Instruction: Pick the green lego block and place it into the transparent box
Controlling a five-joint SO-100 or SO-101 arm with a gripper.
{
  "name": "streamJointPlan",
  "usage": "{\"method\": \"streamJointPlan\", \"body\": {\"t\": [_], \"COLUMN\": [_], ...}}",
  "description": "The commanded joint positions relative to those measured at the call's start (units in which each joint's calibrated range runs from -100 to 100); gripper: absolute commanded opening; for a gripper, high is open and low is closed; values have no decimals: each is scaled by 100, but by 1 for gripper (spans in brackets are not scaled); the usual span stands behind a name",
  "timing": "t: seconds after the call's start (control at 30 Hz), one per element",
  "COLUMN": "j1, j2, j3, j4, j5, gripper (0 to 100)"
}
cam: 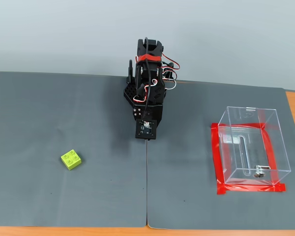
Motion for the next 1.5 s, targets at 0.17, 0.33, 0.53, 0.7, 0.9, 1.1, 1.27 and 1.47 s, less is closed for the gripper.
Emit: {"method": "streamJointPlan", "body": {"t": [0.17, 0.33, 0.53, 0.7, 0.9, 1.1, 1.27, 1.47], "j1": [5, 5, 5, 5, -3, -3, -33, -107], "j2": [0, 0, 0, 0, 0, 0, 8, 76], "j3": [-337, -337, -337, -337, -337, -337, -337, -536], "j4": [24, 24, 24, 24, 24, 24, -63, -63], "j5": [-20, -20, -20, -20, 11, 1, -25, -25], "gripper": [2, 2, 2, 2, 2, 2, 2, 2]}}
